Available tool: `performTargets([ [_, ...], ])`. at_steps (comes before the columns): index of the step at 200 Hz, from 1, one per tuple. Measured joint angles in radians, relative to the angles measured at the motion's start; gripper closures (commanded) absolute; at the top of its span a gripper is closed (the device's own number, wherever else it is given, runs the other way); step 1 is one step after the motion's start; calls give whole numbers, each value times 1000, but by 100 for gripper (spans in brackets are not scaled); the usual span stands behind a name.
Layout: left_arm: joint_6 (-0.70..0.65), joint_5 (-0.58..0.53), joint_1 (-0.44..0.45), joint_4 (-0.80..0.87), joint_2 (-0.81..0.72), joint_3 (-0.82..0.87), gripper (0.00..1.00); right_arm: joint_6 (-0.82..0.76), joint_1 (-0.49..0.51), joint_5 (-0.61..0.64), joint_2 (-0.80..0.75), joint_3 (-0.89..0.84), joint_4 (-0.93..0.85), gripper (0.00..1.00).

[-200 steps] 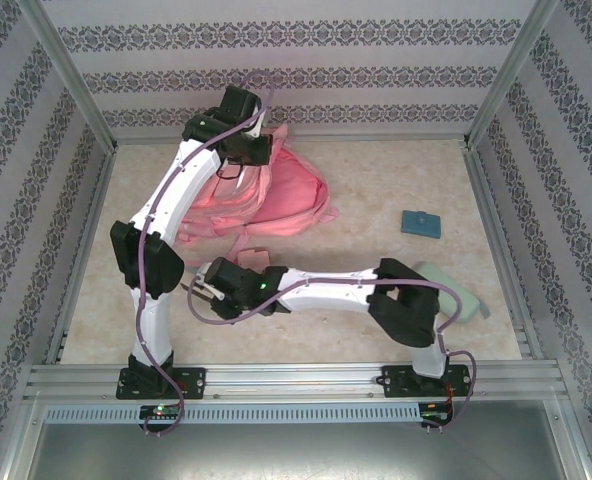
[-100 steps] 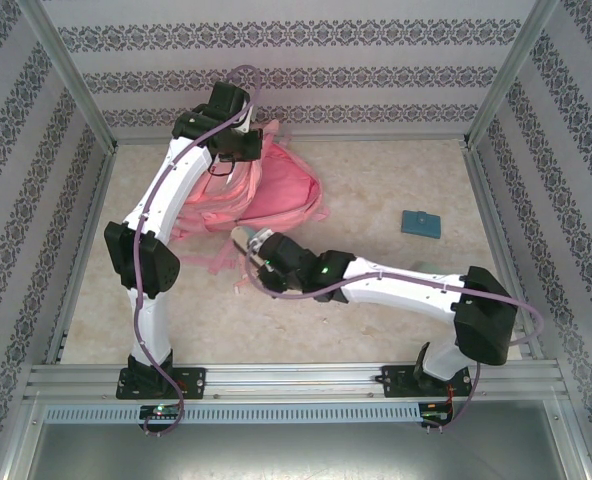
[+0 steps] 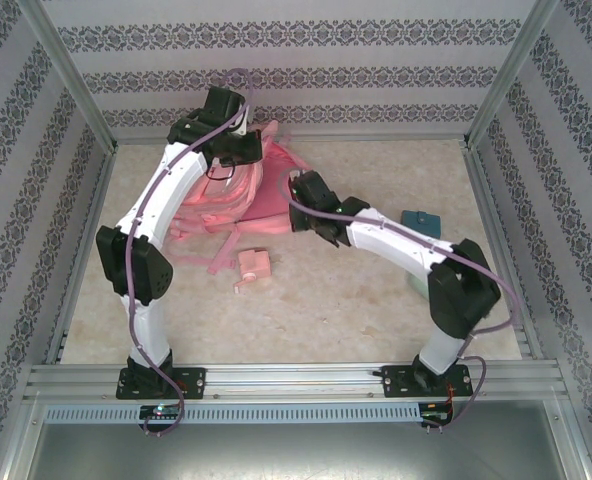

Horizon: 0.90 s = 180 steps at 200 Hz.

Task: Pack the student bag
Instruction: Place the loose stationery in the student bag.

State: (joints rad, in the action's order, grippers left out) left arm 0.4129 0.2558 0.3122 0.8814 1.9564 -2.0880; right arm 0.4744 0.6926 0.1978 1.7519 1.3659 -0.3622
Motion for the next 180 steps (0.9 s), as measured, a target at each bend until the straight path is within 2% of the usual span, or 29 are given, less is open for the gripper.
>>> performTargets([
  [78, 71, 46, 0, -38, -2, 16, 100, 150, -24, -42, 309, 373, -4, 100],
  [171, 116, 57, 2, -62, -2, 17, 100, 338, -60, -174, 570, 538, 136, 100],
  [176, 117, 55, 2, -68, -2, 17, 100, 351, -62, -189, 578, 548, 148, 93],
  [180, 119, 51, 2, -75, -2, 18, 100, 360, -63, -195, 583, 556, 153, 83],
])
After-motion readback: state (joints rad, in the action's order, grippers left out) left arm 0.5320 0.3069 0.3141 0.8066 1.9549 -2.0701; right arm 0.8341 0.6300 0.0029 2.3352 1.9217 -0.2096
